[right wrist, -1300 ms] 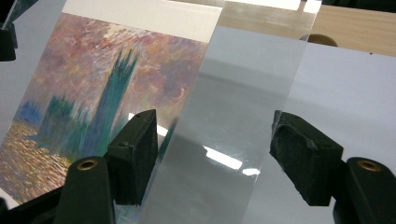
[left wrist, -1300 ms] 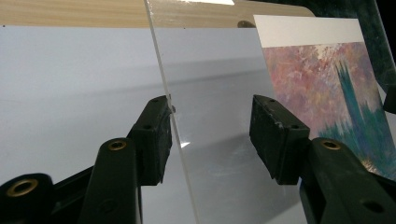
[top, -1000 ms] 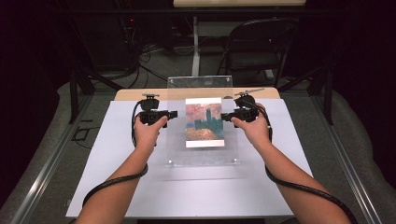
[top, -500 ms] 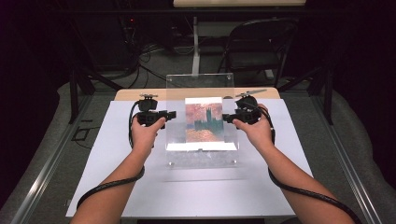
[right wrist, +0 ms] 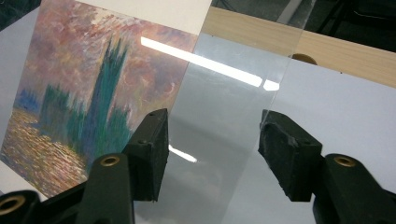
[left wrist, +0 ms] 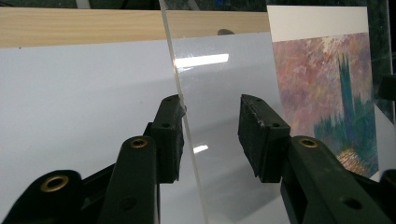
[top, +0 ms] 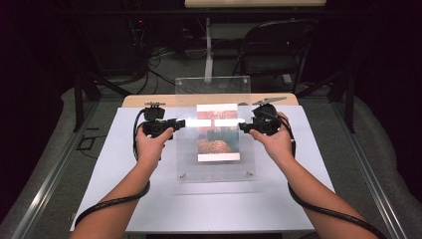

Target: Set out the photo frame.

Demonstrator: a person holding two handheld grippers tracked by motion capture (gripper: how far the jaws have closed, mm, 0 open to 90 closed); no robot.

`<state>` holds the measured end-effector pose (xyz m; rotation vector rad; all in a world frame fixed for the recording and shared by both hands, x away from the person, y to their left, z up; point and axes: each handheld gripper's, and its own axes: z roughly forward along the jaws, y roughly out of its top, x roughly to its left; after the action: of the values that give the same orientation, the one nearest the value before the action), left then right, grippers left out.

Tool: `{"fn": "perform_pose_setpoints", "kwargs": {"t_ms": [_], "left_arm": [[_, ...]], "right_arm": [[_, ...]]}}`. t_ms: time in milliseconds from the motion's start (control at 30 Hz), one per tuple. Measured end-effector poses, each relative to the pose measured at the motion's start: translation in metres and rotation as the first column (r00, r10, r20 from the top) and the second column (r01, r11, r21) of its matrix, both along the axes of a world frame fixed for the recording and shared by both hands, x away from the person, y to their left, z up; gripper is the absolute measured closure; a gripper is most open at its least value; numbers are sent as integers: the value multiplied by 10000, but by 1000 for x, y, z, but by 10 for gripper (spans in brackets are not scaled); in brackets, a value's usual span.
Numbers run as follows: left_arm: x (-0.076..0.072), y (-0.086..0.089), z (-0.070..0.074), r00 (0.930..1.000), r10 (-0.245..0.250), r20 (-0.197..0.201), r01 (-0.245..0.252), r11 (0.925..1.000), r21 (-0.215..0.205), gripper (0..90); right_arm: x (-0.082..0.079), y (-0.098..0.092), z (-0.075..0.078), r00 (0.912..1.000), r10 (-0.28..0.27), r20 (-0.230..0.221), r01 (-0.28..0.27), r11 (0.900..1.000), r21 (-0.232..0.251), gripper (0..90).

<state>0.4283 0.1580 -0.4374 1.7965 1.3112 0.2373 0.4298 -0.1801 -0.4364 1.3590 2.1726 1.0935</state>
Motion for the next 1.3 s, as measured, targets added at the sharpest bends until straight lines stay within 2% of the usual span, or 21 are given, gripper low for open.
{"fn": "perform_pose_setpoints", "kwargs": {"t_ms": [133, 267, 533, 700, 967, 1300], "left_arm": [[-7, 2, 3, 9999, -90, 127, 91, 10000, -25, 624], [-13, 4, 4, 9997, -61, 245, 68, 9996, -265, 649], [-25, 7, 8, 9986, -251, 472, 262, 9994, -231, 672], [-34, 11, 10, 9968, -394, 697, 423, 9983, -396, 696], [-44, 14, 11, 9930, -668, 979, 706, 9968, -363, 715], [-59, 16, 14, 9887, -848, 1235, 888, 9957, -268, 737]], "right_arm": [[-8, -3, 3, 9999, -37, 134, 36, 9999, 113, 476], [-15, -5, 6, 9995, -31, 328, 25, 9998, 180, 502], [-27, -8, 9, 9985, -53, 536, 36, 9995, 324, 545], [-35, -12, 11, 9969, 162, 775, -191, 9992, 365, 580], [-44, -21, 13, 9954, 406, 872, -477, 9955, 817, 642], [-59, -23, 16, 9922, 571, 1109, -653, 9953, 710, 673]]}}
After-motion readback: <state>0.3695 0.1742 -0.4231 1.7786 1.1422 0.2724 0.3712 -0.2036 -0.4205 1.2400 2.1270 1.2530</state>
